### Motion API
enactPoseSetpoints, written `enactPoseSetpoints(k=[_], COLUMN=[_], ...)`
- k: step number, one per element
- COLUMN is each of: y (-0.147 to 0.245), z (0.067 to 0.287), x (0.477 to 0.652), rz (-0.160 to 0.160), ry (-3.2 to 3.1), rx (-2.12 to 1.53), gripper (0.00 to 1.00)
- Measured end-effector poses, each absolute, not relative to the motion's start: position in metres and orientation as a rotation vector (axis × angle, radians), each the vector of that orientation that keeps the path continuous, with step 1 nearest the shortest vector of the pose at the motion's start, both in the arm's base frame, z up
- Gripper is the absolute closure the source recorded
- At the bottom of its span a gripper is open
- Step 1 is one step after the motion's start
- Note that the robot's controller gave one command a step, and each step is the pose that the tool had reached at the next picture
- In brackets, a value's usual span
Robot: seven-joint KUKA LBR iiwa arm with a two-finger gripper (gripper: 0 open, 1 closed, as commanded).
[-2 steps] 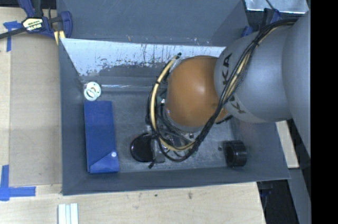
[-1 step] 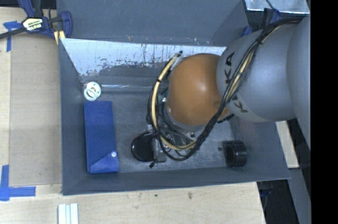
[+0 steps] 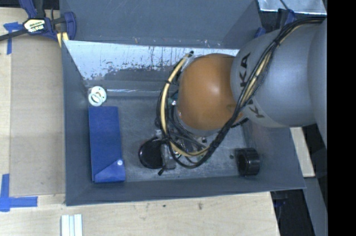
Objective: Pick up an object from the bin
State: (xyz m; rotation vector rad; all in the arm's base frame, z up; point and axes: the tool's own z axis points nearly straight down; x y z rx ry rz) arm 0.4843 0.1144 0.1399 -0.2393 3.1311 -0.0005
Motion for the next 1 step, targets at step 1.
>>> enactPoseSetpoints(k=[1], y=[0.1144], z=[0.1464], x=[0.4847], rz=[0.0], ry=[3.129], rx=[-0.238], gripper=[1.0])
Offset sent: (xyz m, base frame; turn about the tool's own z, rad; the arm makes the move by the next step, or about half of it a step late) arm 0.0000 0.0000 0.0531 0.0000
